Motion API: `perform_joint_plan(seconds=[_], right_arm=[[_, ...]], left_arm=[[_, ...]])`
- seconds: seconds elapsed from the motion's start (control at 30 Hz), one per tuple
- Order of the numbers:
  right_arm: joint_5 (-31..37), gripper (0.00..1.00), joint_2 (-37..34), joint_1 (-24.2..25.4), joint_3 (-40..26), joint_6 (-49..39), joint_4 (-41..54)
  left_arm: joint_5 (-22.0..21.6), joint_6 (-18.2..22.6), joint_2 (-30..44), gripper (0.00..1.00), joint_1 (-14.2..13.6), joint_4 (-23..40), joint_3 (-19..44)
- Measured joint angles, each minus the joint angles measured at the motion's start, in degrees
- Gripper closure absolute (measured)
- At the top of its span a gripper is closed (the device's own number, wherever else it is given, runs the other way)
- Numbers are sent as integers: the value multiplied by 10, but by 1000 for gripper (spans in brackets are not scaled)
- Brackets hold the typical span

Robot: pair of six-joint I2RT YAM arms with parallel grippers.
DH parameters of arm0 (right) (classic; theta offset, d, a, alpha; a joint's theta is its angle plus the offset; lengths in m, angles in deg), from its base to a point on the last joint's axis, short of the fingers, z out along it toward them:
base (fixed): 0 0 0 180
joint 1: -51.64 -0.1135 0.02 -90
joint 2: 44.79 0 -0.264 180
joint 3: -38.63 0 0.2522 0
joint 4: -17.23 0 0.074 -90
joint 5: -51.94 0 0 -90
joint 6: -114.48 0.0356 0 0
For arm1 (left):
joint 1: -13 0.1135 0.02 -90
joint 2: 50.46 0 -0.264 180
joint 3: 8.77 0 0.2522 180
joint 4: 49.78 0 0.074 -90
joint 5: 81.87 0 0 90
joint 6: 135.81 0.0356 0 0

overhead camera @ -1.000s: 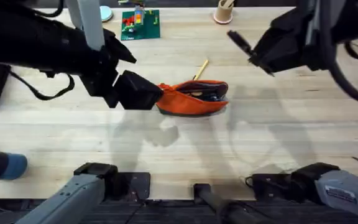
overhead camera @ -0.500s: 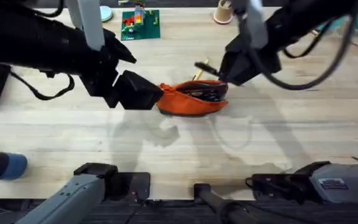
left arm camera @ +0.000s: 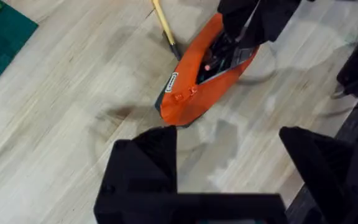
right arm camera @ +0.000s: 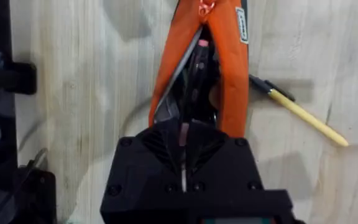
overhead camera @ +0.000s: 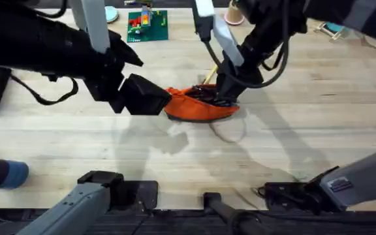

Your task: Unzip the bag, pick up the pens from the table one at a time and place them inside, then zip the bag closed.

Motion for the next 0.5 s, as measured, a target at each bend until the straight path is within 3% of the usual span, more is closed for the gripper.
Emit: perform_joint_plan(seconds=[0.5], right_arm=[[0, 970, -42, 0, -1, 0, -2]], left_arm=[[0, 0, 0, 5, 0, 0, 0]])
